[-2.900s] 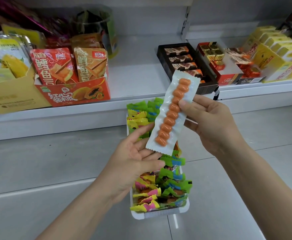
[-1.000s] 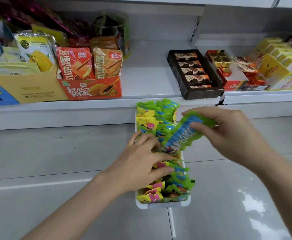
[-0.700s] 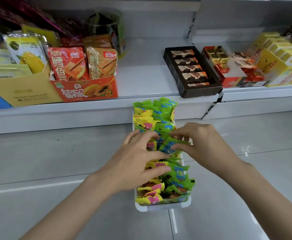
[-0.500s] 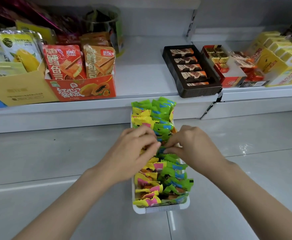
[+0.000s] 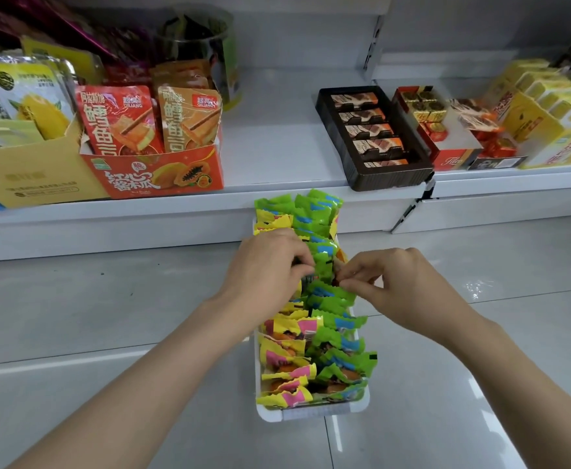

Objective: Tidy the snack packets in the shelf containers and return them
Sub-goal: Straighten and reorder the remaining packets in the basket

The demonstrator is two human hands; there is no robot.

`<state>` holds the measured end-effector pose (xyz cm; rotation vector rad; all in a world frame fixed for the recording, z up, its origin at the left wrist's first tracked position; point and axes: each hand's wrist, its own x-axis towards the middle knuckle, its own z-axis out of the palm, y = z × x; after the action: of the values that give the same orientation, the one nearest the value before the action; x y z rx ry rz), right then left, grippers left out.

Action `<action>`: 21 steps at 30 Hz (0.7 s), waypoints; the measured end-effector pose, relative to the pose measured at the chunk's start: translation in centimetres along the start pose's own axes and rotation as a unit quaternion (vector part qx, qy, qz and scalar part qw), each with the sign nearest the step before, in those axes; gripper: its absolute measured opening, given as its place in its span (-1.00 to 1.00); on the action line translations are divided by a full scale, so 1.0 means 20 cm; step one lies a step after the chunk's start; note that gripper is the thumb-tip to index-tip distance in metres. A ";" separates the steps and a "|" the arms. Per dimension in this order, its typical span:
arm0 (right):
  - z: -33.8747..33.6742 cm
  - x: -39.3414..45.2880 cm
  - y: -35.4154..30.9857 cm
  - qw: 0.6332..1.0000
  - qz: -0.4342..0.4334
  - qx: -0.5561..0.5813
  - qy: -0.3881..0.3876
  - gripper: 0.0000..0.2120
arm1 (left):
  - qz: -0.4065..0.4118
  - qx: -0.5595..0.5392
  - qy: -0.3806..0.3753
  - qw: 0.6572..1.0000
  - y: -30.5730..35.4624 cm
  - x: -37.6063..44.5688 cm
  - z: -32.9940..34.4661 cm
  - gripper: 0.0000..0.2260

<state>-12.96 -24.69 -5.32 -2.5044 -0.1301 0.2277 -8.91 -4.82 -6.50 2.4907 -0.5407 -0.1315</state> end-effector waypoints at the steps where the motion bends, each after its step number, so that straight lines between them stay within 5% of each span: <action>1: 0.01 0.00 0.00 1.000 -0.001 0.006 -0.002 -0.96 | 0.003 -0.023 0.021 1.000 -0.01 0.00 -0.01 -0.95; 11: 0.03 0.04 -0.04 0.997 -0.017 0.074 0.022 -0.45 | 0.006 -0.286 0.090 0.954 0.02 0.14 -0.16 -0.92; 17: 0.02 0.12 -0.07 0.968 0.013 0.215 0.127 -0.79 | -0.101 -0.509 0.106 0.848 0.12 0.23 -0.17 -0.93; 21: -0.07 0.13 -0.05 0.898 0.063 0.405 0.160 -0.88 | -0.130 -0.509 0.029 0.850 0.11 0.19 -0.15 -0.77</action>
<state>-10.26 -24.28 -3.95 -1.6799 0.2251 -0.0793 -5.54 -6.38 -2.75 1.4886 -0.0391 -0.3434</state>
